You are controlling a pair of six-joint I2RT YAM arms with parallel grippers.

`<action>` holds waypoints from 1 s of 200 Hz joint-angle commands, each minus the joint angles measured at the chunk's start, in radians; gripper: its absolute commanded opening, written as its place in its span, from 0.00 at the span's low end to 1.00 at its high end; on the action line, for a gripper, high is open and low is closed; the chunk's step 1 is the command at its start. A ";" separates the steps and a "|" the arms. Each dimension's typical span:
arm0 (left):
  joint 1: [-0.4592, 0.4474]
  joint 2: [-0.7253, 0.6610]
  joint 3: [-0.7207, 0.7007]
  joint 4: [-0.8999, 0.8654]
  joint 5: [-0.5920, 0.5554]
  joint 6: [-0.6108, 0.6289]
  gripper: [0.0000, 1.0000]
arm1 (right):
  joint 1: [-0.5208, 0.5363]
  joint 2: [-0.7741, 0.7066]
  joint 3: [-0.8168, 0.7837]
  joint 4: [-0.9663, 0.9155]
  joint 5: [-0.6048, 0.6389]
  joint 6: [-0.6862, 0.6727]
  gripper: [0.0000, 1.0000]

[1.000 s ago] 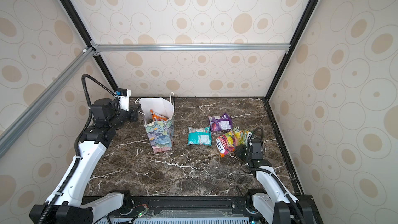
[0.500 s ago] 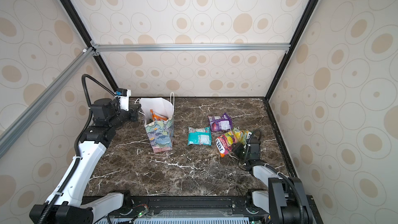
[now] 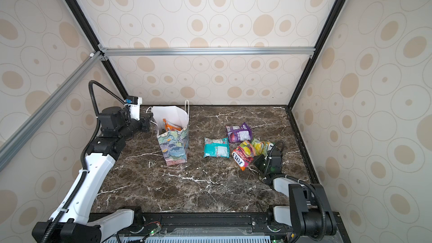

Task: Place the snacks into the paper bag
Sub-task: Pick up the snack from the middle-right of the table.

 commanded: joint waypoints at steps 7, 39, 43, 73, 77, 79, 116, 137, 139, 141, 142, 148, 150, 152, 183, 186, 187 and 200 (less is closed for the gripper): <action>0.003 -0.015 0.023 0.005 -0.002 0.022 0.00 | -0.001 -0.095 0.062 -0.129 0.026 -0.061 0.00; 0.002 -0.016 0.022 0.008 0.001 0.020 0.00 | 0.000 -0.224 0.100 -0.292 0.066 -0.142 0.00; 0.002 -0.016 0.023 0.006 0.001 0.020 0.00 | -0.001 -0.235 0.107 -0.314 0.066 -0.152 0.00; 0.003 -0.015 0.022 0.008 0.005 0.020 0.00 | 0.000 -0.298 0.171 -0.417 0.035 -0.216 0.00; 0.003 -0.015 0.022 0.009 0.004 0.020 0.00 | 0.000 -0.298 0.184 -0.428 0.029 -0.228 0.00; 0.003 -0.015 0.022 0.009 0.004 0.020 0.00 | 0.000 -0.297 0.190 -0.435 0.025 -0.232 0.00; 0.004 -0.013 0.022 0.009 0.006 0.018 0.00 | 0.000 -0.257 0.301 -0.479 -0.092 -0.288 0.00; 0.002 -0.013 0.022 0.009 0.007 0.017 0.00 | 0.007 -0.243 0.366 -0.503 -0.131 -0.318 0.00; 0.003 -0.013 0.022 0.009 0.008 0.016 0.00 | 0.009 -0.242 0.374 -0.509 -0.131 -0.321 0.00; 0.003 -0.013 0.022 0.009 0.007 0.017 0.00 | 0.011 -0.242 0.382 -0.515 -0.131 -0.325 0.00; 0.003 -0.013 0.022 0.010 0.007 0.016 0.00 | 0.012 -0.241 0.386 -0.517 -0.132 -0.327 0.00; 0.002 -0.013 0.022 0.009 0.007 0.016 0.00 | 0.018 -0.238 0.410 -0.532 -0.136 -0.340 0.00; 0.002 -0.013 0.022 0.009 0.008 0.016 0.00 | 0.020 -0.238 0.415 -0.536 -0.137 -0.344 0.00; 0.002 -0.013 0.022 0.009 0.007 0.015 0.00 | 0.022 -0.236 0.425 -0.541 -0.138 -0.348 0.00; 0.003 -0.016 0.021 0.010 0.008 0.015 0.00 | 0.057 -0.219 0.547 -0.652 -0.113 -0.423 0.00; 0.004 -0.016 0.021 0.010 0.008 0.015 0.00 | 0.062 -0.218 0.555 -0.661 -0.108 -0.432 0.00; 0.003 -0.016 0.021 0.010 0.008 0.015 0.00 | 0.064 -0.218 0.558 -0.664 -0.108 -0.433 0.00; 0.001 -0.019 0.021 0.012 0.008 0.015 0.00 | 0.081 -0.208 0.593 -0.686 -0.105 -0.452 0.00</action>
